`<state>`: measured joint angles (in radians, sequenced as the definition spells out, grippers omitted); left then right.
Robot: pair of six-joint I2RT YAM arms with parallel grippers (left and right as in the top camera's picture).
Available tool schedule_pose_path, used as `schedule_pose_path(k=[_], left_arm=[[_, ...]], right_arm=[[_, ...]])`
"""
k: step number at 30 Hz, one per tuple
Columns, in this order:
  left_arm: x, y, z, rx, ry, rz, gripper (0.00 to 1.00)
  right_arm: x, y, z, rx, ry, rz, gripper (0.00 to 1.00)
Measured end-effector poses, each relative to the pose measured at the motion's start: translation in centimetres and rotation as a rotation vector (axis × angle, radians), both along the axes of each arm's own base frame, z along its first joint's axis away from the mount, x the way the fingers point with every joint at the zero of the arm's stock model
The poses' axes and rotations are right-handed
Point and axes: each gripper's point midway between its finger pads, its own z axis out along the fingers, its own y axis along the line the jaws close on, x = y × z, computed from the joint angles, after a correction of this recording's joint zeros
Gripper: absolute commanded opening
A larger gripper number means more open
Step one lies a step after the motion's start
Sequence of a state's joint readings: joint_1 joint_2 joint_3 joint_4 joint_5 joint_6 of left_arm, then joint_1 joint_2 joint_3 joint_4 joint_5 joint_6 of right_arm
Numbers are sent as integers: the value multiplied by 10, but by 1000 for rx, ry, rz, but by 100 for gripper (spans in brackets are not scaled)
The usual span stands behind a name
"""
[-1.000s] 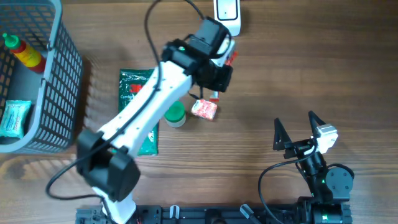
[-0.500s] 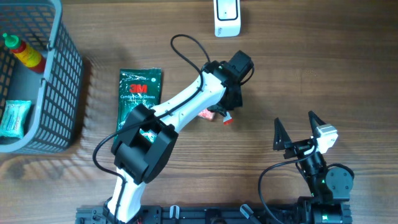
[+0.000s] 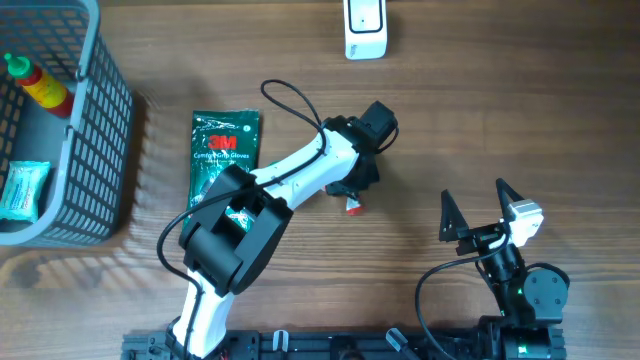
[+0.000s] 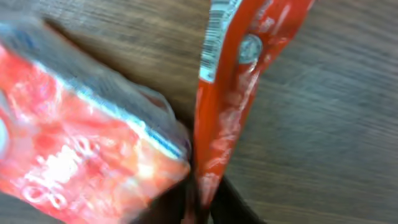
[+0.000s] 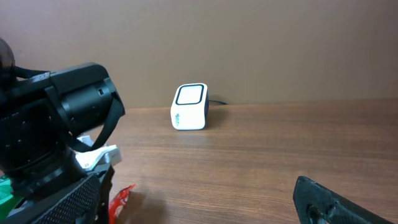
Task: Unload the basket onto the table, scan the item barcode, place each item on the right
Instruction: 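Carry the snack stick toward the scanner and lay it on the table, then move the left gripper back into the basket toward the wipes pack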
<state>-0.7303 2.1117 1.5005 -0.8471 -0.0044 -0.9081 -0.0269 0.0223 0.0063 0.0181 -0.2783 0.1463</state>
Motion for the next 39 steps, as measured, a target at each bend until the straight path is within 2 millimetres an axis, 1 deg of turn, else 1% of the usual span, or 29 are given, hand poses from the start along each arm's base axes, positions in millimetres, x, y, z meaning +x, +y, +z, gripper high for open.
schedule_pose_path(k=[1, 2, 4, 6, 8, 9, 10, 12, 14, 15, 16, 19, 22, 23, 27, 30, 31, 32, 33, 35, 36, 39], left_arm=[[-1, 1, 0, 3, 5, 0, 69], [-1, 1, 0, 4, 5, -3, 74], [-1, 1, 1, 4, 4, -7, 82], [-1, 1, 8, -5, -9, -13, 82], [3, 0, 23, -21, -44, -22, 82], [5, -1, 33, -33, -67, -29, 84], [8, -2, 47, -49, -102, -38, 86], [14, -3, 72, -81, -165, -56, 99], [18, -2, 96, -104, -227, -70, 100], [20, 0, 112, -116, -264, -72, 100], [24, 4, 127, -124, -305, -74, 100], [32, 20, 157, -126, -386, -58, 100], [46, 56, 201, -112, -508, -8, 100], [50, 67, 212, -105, -540, 8, 100], [64, 130, 265, -71, -694, 125, 100], [68, 188, 311, -57, -830, 252, 100], [67, 215, 328, -48, -885, 317, 100], [66, 237, 342, -38, -929, 373, 100], [61, 268, 357, -14, -979, 452, 100], [54, 309, 369, 18, -1021, 569, 100], [50, 337, 371, 45, -1031, 654, 100], [34, 403, 368, 95, -1032, 884, 100]], right_arm=[[0, 0, 0, 0, 0, 0, 100], [0, 0, 0, 0, 0, 0, 100], [0, 0, 0, 0, 0, 0, 100], [0, 0, 0, 0, 0, 0, 100], [0, 0, 0, 0, 0, 0, 100], [0, 0, 0, 0, 0, 0, 100], [0, 0, 0, 0, 0, 0, 100], [0, 0, 0, 0, 0, 0, 100], [0, 0, 0, 0, 0, 0, 100], [0, 0, 0, 0, 0, 0, 100], [0, 0, 0, 0, 0, 0, 100], [0, 0, 0, 0, 0, 0, 100], [0, 0, 0, 0, 0, 0, 100], [0, 0, 0, 0, 0, 0, 100], [0, 0, 0, 0, 0, 0, 100], [0, 0, 0, 0, 0, 0, 100], [0, 0, 0, 0, 0, 0, 100], [0, 0, 0, 0, 0, 0, 100], [0, 0, 0, 0, 0, 0, 100], [0, 0, 0, 0, 0, 0, 100], [0, 0, 0, 0, 0, 0, 100], [0, 0, 0, 0, 0, 0, 100]])
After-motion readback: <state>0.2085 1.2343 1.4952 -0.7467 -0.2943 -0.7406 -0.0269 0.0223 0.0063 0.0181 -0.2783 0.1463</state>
